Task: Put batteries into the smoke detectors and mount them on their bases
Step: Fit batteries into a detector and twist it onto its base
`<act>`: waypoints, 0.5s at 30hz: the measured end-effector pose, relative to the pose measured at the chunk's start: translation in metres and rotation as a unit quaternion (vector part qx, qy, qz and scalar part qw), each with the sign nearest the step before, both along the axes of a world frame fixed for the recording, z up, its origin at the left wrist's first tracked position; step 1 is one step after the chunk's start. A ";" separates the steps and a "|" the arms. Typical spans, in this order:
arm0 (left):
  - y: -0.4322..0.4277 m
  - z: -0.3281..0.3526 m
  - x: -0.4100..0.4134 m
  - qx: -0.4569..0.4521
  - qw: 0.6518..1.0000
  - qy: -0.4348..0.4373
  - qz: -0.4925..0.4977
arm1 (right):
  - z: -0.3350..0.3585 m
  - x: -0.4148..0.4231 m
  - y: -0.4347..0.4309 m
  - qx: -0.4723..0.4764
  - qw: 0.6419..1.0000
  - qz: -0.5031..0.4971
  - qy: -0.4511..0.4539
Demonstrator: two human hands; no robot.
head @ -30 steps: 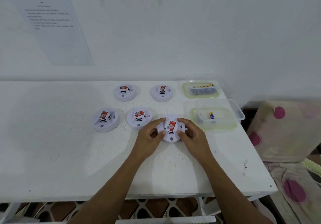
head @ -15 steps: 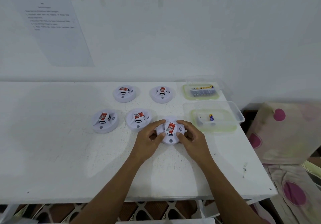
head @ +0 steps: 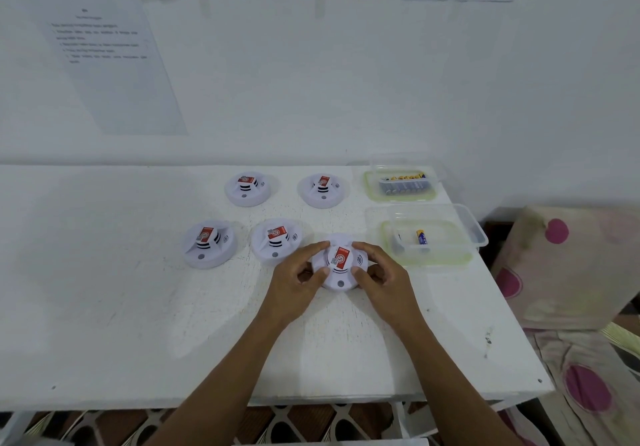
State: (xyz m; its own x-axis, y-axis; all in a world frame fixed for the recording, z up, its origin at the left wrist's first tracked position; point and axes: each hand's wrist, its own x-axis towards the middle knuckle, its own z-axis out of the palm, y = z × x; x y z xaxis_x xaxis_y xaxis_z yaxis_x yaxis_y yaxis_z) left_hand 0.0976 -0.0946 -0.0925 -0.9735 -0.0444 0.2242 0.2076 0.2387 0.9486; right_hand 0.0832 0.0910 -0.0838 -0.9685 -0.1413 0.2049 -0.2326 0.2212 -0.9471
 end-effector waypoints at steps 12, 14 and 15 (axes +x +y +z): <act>0.002 -0.005 -0.003 -0.097 0.992 0.074 0.035 | -0.007 -0.003 -0.001 0.049 0.996 -0.036 0.061; 0.002 -0.007 -0.003 -0.108 0.990 0.079 0.035 | -0.008 -0.003 -0.002 0.066 0.995 -0.039 0.062; 0.002 -0.008 -0.002 -0.119 0.989 0.077 0.034 | -0.008 -0.002 -0.002 0.075 0.994 -0.035 0.068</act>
